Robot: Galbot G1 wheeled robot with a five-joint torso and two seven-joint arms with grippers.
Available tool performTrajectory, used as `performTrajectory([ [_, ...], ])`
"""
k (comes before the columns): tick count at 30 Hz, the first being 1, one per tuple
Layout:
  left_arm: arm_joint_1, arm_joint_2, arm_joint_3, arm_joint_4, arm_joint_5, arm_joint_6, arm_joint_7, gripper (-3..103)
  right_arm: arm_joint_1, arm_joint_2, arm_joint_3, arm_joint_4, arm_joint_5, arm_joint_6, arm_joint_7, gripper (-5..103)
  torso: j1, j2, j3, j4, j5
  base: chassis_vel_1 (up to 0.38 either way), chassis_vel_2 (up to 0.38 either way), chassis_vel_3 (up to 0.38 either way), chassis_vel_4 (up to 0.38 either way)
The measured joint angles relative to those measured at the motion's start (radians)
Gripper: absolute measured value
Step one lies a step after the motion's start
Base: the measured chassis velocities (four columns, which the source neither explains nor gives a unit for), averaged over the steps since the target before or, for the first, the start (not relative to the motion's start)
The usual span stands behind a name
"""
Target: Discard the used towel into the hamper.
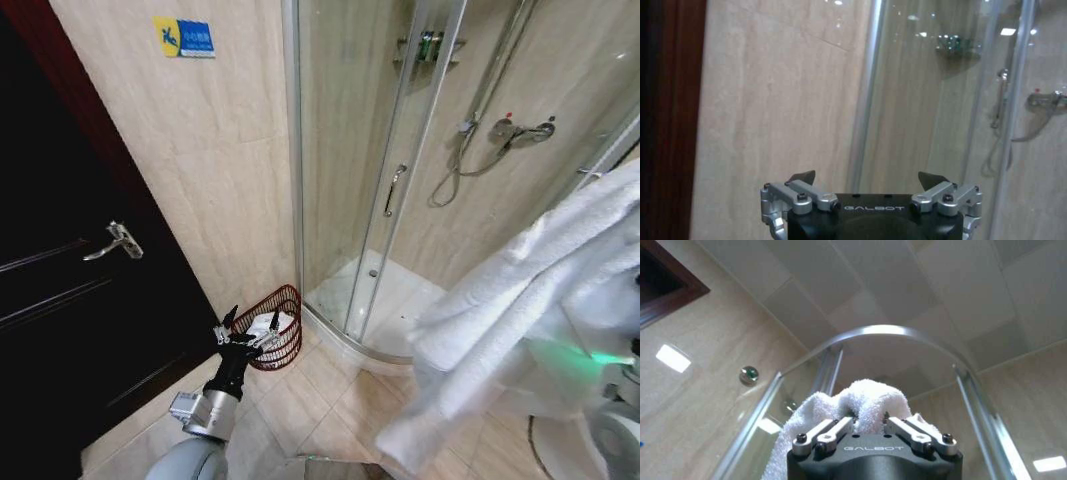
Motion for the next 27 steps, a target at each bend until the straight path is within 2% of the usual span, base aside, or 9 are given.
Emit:
performTrajectory([
  [27,0.000,0.000,0.000,0.000,0.000,0.000,0.000,100,0.005,-0.010,0.000,0.000,0.030,0.044,-0.032,10,0.000,0.000,0.000,0.0002,-0.0001,0.105,0.106,0.096,0.097],
])
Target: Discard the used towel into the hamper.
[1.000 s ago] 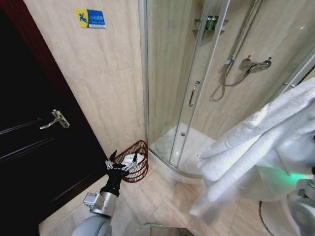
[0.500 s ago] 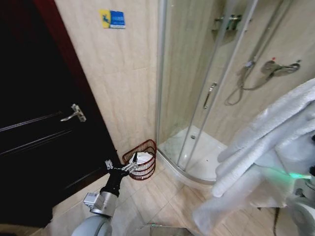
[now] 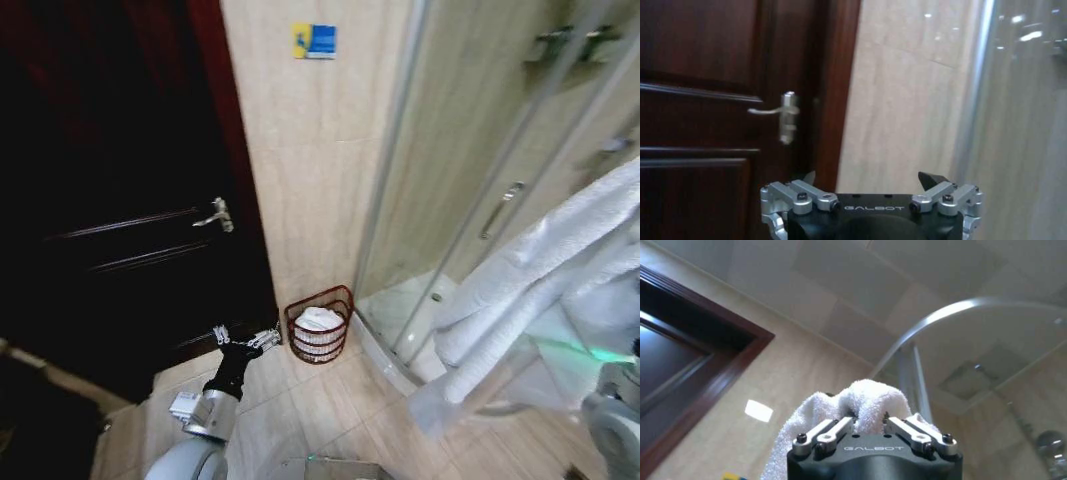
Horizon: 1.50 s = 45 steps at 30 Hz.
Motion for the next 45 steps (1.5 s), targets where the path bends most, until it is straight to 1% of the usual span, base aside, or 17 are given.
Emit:
performTrajectory([
  [3,0.000,0.000,0.000,0.000,0.000,0.000,0.000,100,0.000,0.000,-0.001,0.000,0.000,0.000,0.000,10,0.000,0.000,0.000,-0.0003,0.0002,0.116,0.136,0.124,0.106],
  [13,0.000,0.000,0.000,0.000,0.000,0.000,0.000,100,0.006,-0.009,-0.005,0.000,0.008,0.004,-0.002,10,0.000,0.000,0.000,0.0002,0.0002,0.097,0.113,0.102,0.113],
  [16,0.000,0.000,0.000,0.000,0.000,0.000,0.000,100,0.009,-0.014,-0.008,0.000,0.010,0.009,-0.003,10,0.000,0.000,0.000,-0.0006,0.0004,0.000,0.000,0.000,0.000],
  [21,0.000,0.000,0.000,0.000,0.000,0.000,0.000,100,0.011,-0.018,-0.011,0.000,0.011,0.010,-0.008,10,0.000,0.000,0.000,-0.0008,0.0004,0.000,0.000,0.000,0.000],
  [24,0.000,0.000,0.000,0.000,0.000,0.000,0.000,100,0.012,-0.018,-0.013,0.000,0.011,0.010,-0.010,10,0.001,0.003,0.001,-0.0008,0.0003,0.000,0.000,0.000,0.000],
  [27,0.000,0.000,0.000,0.000,0.000,0.000,0.000,100,0.012,-0.022,-0.021,0.000,0.011,0.010,-0.011,10,0.007,0.015,0.008,-0.0008,0.0003,0.000,0.000,0.000,0.000],
  [40,0.000,0.000,0.000,0.000,0.000,0.000,0.000,100,0.014,-0.017,-0.029,0.000,0.009,0.000,-0.019,10,0.010,0.023,0.013,-0.0007,0.0003,0.000,0.000,0.000,0.000],
  [45,0.000,0.000,0.000,0.000,0.000,0.000,0.000,100,0.014,-0.014,-0.030,0.000,0.008,-0.003,-0.024,10,0.015,0.033,0.018,-0.0007,0.0003,0.000,0.000,0.000,0.000],
])
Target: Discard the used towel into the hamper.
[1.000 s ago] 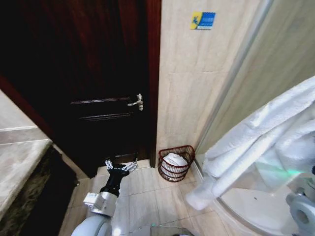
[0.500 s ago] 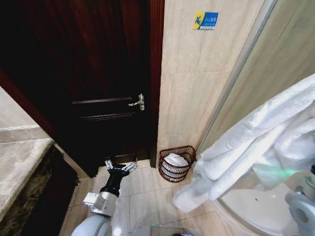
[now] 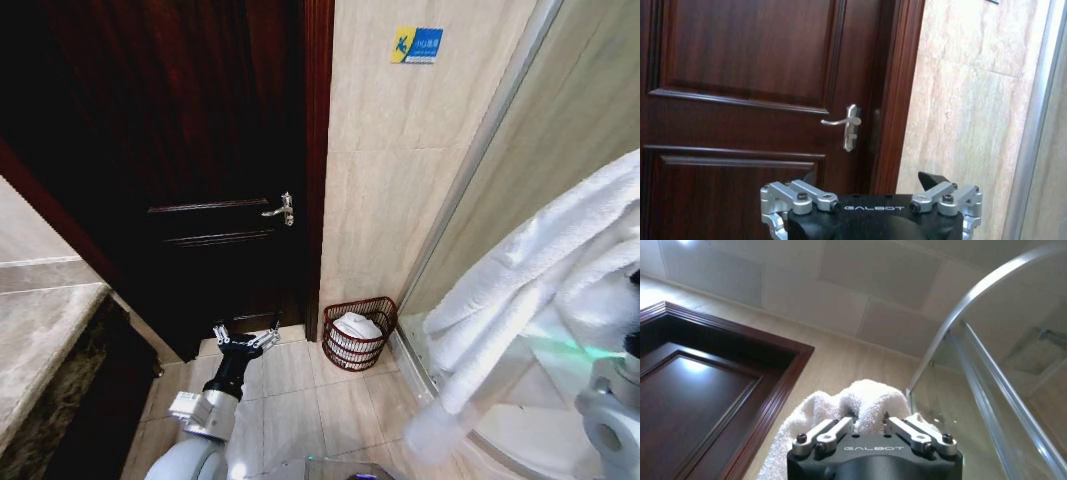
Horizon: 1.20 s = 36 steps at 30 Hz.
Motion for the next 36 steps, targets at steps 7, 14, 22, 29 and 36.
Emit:
performTrajectory([
  [7,0.000,0.000,0.000,0.000,0.000,0.000,0.000,100,0.002,-0.001,-0.001,0.000,-0.001,-0.002,-0.002,10,0.002,0.004,0.002,0.0000,0.0000,0.000,0.000,0.000,0.000],
  [14,0.000,0.000,0.000,0.000,0.000,0.000,0.000,100,0.000,0.001,-0.001,0.000,-0.001,-0.002,-0.002,10,0.002,0.004,0.002,-0.0001,0.0000,0.000,0.000,0.000,0.000],
  [22,0.000,0.000,0.000,0.000,0.000,0.000,0.000,100,-0.001,0.004,-0.002,0.000,-0.001,-0.002,-0.003,10,0.002,0.003,0.002,0.0000,0.0000,0.000,0.000,0.000,0.000],
  [29,0.000,0.000,0.000,0.000,0.000,0.000,0.000,100,-0.003,0.002,0.001,0.000,0.000,-0.002,-0.003,10,0.001,0.003,0.002,0.0000,-0.0001,0.032,0.037,0.035,0.039],
  [36,0.000,0.000,0.000,0.000,0.000,0.000,0.000,100,-0.006,0.002,0.002,0.000,0.000,-0.001,-0.004,10,0.001,0.002,0.001,-0.0002,0.0000,0.000,0.000,0.000,0.000],
])
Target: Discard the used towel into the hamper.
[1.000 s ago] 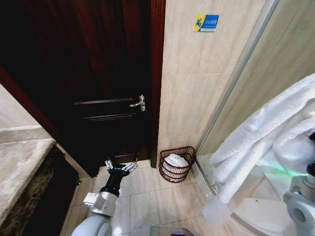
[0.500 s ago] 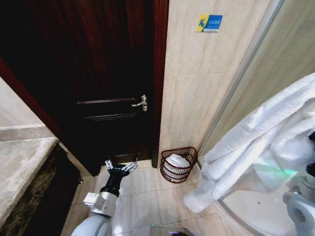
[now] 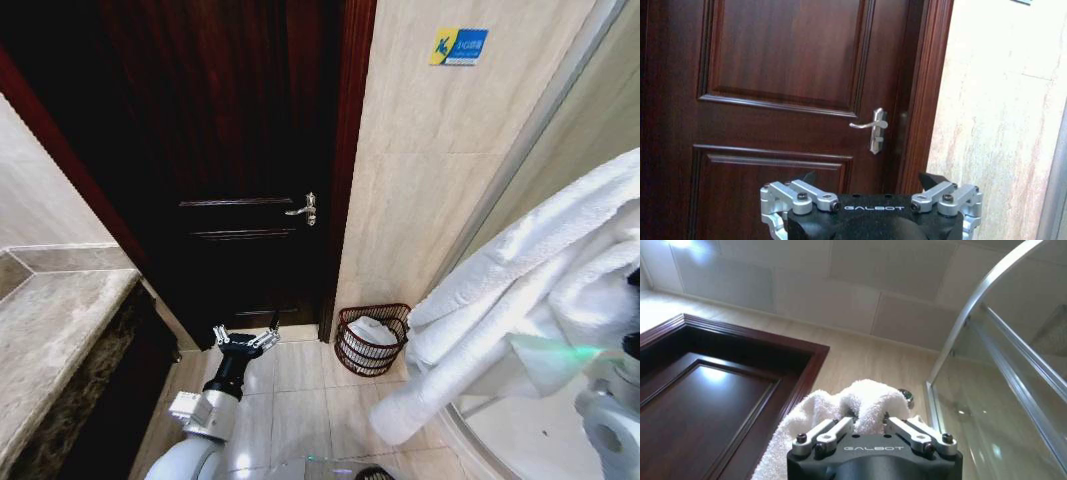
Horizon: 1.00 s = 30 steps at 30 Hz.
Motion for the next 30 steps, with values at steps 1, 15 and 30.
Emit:
performTrajectory([
  [1,0.000,0.000,0.000,0.000,0.000,0.000,0.000,100,0.000,-0.001,0.001,0.000,0.000,0.000,0.000,10,0.000,0.001,0.001,0.0000,0.0000,0.000,0.000,0.000,0.000],
  [15,0.000,0.000,0.000,0.000,0.000,0.000,0.000,100,0.002,-0.004,-0.008,0.000,0.000,0.002,-0.002,10,0.018,0.040,0.022,0.0000,0.0000,0.000,0.000,0.000,0.000],
  [30,0.000,0.000,0.000,0.000,0.000,0.000,0.000,100,0.012,-0.003,-0.017,0.000,0.001,0.002,-0.011,10,0.018,0.039,0.021,0.0001,0.0000,0.005,0.006,0.004,0.008],
])
